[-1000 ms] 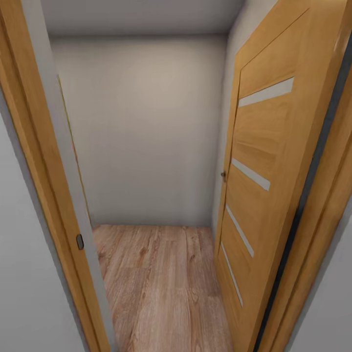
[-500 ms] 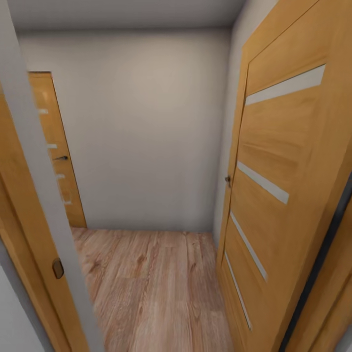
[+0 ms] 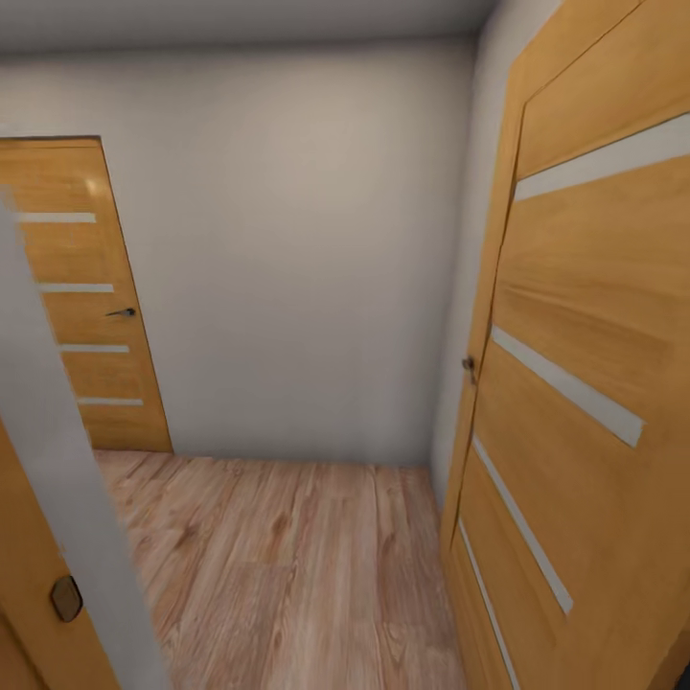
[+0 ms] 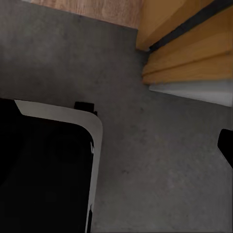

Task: Move the two storage containers from the living room to the garage. In the garage, place one container on the floor and stack the other container on top of it (either order is fine).

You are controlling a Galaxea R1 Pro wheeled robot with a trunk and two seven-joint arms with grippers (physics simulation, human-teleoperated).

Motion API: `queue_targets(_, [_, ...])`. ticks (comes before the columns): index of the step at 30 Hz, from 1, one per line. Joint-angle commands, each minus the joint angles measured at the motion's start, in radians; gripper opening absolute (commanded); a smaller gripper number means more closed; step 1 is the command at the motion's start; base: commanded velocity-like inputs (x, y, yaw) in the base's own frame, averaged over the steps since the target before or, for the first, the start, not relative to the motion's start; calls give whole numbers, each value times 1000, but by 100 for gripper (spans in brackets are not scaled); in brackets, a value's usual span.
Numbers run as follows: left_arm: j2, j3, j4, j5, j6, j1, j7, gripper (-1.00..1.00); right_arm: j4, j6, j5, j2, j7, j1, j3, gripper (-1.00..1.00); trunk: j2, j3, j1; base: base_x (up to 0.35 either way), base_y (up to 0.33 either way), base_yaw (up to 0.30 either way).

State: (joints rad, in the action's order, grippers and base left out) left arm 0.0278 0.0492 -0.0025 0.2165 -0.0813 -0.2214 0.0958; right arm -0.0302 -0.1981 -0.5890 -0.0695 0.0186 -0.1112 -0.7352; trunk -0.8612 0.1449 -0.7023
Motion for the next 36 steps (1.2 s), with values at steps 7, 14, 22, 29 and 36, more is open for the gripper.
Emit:
queue_targets(7, [-3, 5, 1, 1, -5, -1, 1, 100, -2, -3, -6, 0, 1, -1, -6, 100, -1, 1, -1, 322, -1, 54])
queue_targets(14, [-5, 4, 1, 1, -12, -1, 1, 100, -2, -4, -6, 0, 1, -1, -6, 100, -1, 1, -1, 110, -13, 2])
queue_targets(22, [-6, 4, 1, 1, -12, -1, 1, 100, -2, -4, -6, 0, 1, -1, -6, 100, -1, 1, -1, 3, 0, 0])
queue_targets(29, [-6, 4, 1, 1, -12, -1, 1, 100, -2, -4, -6, 0, 1, -1, -6, 100, -1, 1, -1, 0, 0, 0])
queue_targets(36, [-6, 4, 1, 1, -12, -1, 1, 100, -2, -4, -6, 0, 1, -1, -6, 100, -1, 1, -1, 0, 0, 0])
